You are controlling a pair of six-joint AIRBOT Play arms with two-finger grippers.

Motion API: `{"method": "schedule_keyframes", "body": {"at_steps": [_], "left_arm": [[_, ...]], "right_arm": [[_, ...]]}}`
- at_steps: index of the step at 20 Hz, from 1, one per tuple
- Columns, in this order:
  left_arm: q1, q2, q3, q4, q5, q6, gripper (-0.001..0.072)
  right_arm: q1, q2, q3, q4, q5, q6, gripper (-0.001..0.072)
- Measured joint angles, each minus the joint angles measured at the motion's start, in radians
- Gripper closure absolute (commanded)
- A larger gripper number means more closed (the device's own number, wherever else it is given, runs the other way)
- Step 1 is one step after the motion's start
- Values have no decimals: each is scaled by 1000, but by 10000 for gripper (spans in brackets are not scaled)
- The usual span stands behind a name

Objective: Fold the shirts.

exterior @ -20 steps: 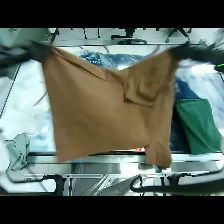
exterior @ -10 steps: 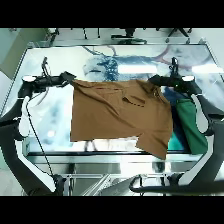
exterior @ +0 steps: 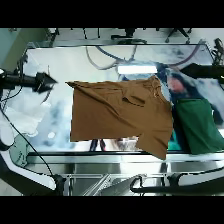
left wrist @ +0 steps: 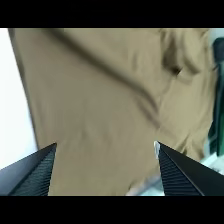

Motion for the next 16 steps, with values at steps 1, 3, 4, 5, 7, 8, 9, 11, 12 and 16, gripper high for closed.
{"method": "schedule_keyframes", "body": {"at_steps": [1,3,4,5,7,8,9,11,12,16], "left_arm": [[5,50,-103,35,-5,-4,11],[10,132,-309,80,13,-3,63],[10,166,-411,94,34,2,118],[11,199,-515,104,58,15,116],[11,242,-691,122,116,41,116],[11,255,-764,126,141,53,116],[11,261,-819,128,165,63,116],[11,263,-903,135,206,79,116],[11,259,-930,131,214,84,116],[-16,233,-969,112,229,94,117]], "right_arm": [[-26,32,-41,-14,36,14,409],[-68,90,-140,-40,92,32,410],[-81,115,-188,-45,109,35,409],[-90,136,-226,-48,126,35,410],[-101,165,-281,-55,141,36,410],[-104,176,-296,-54,146,36,409],[-107,186,-308,-45,153,36,409],[-109,199,-323,-19,159,34,410],[-110,204,-327,-5,163,28,410],[-111,212,-335,34,166,11,409]]}}
